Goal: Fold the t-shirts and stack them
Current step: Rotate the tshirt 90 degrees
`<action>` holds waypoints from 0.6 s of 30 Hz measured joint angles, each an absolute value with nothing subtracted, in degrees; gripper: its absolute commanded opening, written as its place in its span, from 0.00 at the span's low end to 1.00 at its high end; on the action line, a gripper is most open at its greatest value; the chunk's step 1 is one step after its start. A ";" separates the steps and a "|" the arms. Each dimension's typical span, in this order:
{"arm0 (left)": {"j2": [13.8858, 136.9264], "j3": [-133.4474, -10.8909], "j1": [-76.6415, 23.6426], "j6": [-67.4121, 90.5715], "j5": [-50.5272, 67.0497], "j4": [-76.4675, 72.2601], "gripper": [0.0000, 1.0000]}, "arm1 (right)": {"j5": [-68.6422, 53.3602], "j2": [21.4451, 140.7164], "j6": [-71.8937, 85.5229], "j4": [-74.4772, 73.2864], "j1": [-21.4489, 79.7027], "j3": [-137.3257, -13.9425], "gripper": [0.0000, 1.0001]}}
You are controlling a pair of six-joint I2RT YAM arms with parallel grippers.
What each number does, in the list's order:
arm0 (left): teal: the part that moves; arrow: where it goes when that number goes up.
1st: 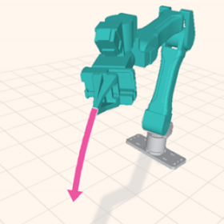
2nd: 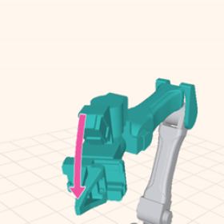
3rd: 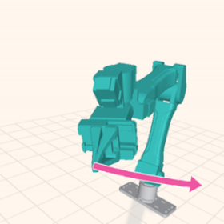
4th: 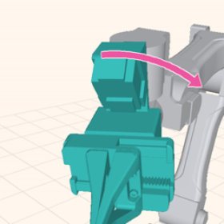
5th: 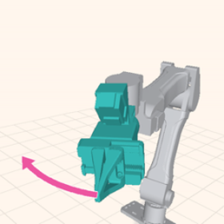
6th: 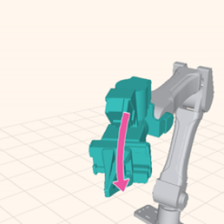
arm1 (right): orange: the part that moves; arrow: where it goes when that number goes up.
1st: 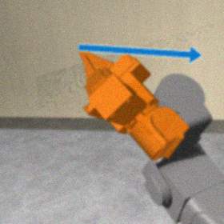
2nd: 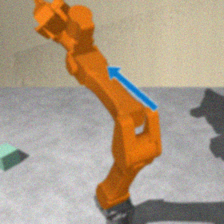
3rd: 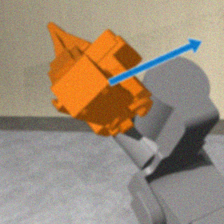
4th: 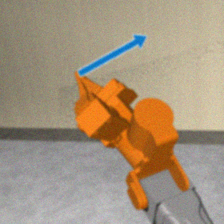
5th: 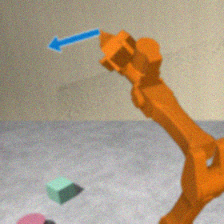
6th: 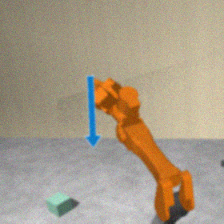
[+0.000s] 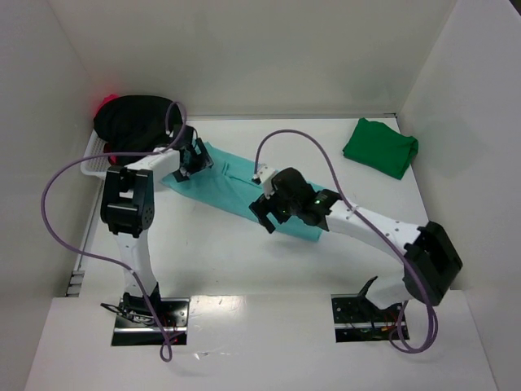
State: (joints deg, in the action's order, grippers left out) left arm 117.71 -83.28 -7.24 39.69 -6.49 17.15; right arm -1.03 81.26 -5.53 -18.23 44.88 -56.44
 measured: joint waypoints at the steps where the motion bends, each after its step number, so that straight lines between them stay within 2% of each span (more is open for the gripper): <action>1: 118.45 -84.33 -7.54 39.66 -6.80 17.18 1.00 | -0.45 79.93 -5.31 -17.56 43.77 -55.82 1.00; 4: 120.28 -86.98 -8.94 39.44 -7.81 17.16 1.00 | 1.41 79.11 -4.79 -16.90 39.03 -54.79 1.00; 8: 123.50 -91.76 -11.45 39.13 -8.00 17.84 1.00 | 3.92 85.45 -5.16 -17.24 34.06 -54.87 1.00; 13: 128.19 -99.24 -15.00 37.64 -6.79 19.22 1.00 | 4.32 93.59 -6.08 -18.58 33.98 -55.00 1.00; 18: 132.06 -106.11 -16.70 36.52 -4.05 21.48 1.00 | 4.78 94.80 -6.81 -18.88 33.98 -55.15 1.00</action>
State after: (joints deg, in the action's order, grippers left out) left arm 132.06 -106.11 -16.70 36.52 -4.05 21.48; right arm 4.78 94.80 -6.81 -18.88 33.98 -55.15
